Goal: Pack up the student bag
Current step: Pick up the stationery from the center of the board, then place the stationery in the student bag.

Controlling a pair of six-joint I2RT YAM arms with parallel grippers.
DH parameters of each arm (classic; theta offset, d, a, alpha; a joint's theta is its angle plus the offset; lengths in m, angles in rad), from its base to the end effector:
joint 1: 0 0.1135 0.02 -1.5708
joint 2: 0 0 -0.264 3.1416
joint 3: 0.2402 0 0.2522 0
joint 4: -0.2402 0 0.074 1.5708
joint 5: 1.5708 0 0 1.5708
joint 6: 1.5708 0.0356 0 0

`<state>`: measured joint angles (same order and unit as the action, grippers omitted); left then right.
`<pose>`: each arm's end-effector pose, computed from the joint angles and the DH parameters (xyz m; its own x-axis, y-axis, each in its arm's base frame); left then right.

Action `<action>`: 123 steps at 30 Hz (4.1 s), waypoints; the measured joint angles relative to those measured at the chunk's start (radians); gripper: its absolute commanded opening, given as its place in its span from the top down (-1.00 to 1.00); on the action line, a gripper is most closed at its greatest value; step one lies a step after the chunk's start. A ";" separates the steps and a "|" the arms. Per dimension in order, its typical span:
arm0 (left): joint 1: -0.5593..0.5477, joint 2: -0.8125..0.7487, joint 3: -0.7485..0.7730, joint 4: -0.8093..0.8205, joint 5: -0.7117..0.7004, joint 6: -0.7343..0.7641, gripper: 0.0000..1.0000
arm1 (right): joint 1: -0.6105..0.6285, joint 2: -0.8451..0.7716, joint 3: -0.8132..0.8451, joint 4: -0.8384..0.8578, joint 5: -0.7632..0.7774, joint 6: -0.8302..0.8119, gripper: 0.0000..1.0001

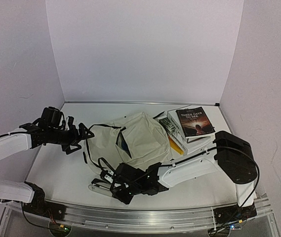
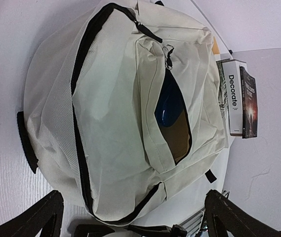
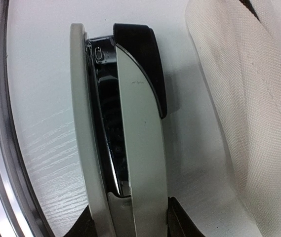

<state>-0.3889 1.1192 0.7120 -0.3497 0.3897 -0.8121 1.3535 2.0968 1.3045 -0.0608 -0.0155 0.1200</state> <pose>0.2088 -0.1002 0.2357 -0.8772 -0.3661 -0.3108 -0.0440 0.7058 -0.7071 0.0942 0.4291 0.1270 -0.2784 -0.7057 -0.6515 -0.9521 0.2922 0.0903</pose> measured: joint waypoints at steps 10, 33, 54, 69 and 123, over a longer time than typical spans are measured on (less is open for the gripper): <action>0.000 -0.108 0.011 -0.012 0.002 0.026 -0.99 | -0.001 -0.086 -0.070 -0.013 -0.077 0.035 1.00; -0.040 -0.198 0.038 0.302 0.217 0.115 -0.99 | -0.293 -0.391 -0.184 0.233 -0.185 0.486 1.00; -0.217 -0.036 0.038 0.637 0.220 0.026 -0.99 | -0.299 -0.471 -0.340 0.768 -0.335 0.739 1.00; -0.259 0.020 0.038 0.796 0.257 -0.079 -0.44 | -0.299 -0.452 -0.341 0.918 -0.400 0.796 1.00; 0.007 0.124 0.016 0.296 0.105 -0.101 0.52 | -0.262 -0.014 0.309 -0.228 0.317 0.380 -0.56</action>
<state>-0.3821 1.2433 0.7279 -0.0536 0.4947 -0.9127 1.0911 2.0827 1.6132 -0.2884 0.3013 0.5001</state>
